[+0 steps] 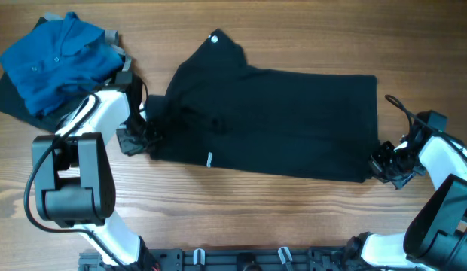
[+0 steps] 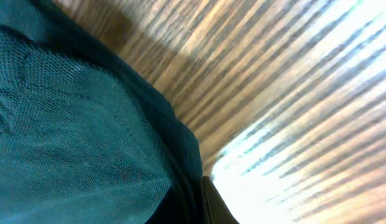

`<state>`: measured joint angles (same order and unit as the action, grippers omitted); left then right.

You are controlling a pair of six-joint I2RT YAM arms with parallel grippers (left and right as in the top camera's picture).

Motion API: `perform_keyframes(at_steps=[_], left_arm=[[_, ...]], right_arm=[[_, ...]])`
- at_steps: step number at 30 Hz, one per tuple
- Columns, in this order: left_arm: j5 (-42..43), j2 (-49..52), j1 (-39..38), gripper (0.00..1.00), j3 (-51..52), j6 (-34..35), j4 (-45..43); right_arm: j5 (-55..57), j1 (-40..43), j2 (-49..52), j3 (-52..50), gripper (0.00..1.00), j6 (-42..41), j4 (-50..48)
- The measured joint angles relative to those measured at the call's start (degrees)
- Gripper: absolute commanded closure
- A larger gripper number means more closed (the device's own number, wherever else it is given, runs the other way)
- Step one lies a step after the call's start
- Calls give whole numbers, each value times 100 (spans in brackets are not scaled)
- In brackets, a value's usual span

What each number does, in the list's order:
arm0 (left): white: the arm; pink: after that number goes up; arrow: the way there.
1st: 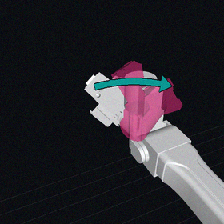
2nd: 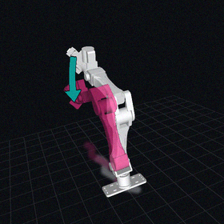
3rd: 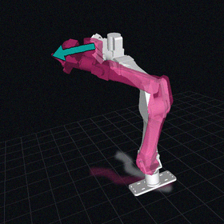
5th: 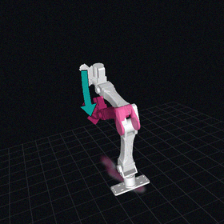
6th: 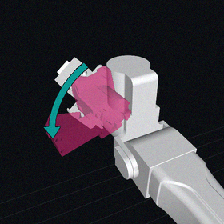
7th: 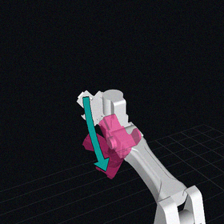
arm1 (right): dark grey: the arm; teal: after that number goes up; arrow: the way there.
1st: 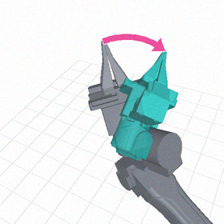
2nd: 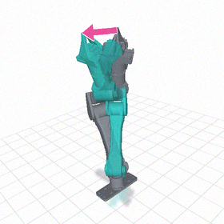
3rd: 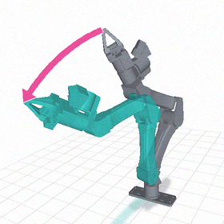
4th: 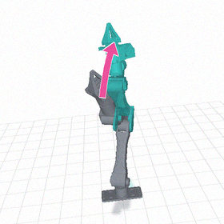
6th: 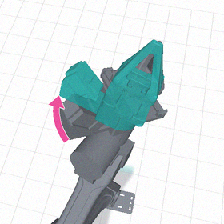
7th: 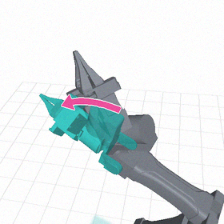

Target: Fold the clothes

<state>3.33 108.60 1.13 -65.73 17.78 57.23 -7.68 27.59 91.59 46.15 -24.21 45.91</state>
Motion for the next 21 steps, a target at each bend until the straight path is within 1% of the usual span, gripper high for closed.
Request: perform_keyframes(at_steps=[2, 6, 8, 10, 11, 12, 14, 15, 16, 17, 20, 21], left_arm=[[-42, 28, 0, 96, 66, 195, 332], [28, 26, 0, 96, 254, 363, 516], [129, -20, 0, 96, 391, 411, 553], [179, -61, 0, 96, 474, 431, 579], [197, -83, 0, 95, 496, 444, 597], [212, -118, 0, 87, 525, 446, 632], [210, -284, 0, 49, 555, 463, 885], [188, -415, 0, 41, 531, 446, 1005], [170, -494, 0, 35, 505, 466, 1073], [76, -863, 0, 31, 337, 455, 1217], [-52, -1397, 24, 27, -179, 490, 1285], [-96, -1576, 50, 27, -457, 487, 1259]], right_arm=[[90, 0, 0, 20, 96, 0, 66], [310, 0, 0, 20, 95, -26, 103], [387, 0, 0, 20, 85, -26, 103], [442, 0, 0, 20, 71, -63, 107], [472, 0, 0, 44, 69, -61, 162], [487, 4, 0, 87, 67, -57, 216], [498, 13, -31, 271, 64, -90, 341], [498, 24, -94, 400, 61, -85, 387], [494, 31, -195, 555, 59, -107, 435], [472, 35, -291, 704, 57, -109, 450], [234, 39, -562, 1134, 55, -2, 420], [-103, 37, -787, 1467, 55, 205, 315]])
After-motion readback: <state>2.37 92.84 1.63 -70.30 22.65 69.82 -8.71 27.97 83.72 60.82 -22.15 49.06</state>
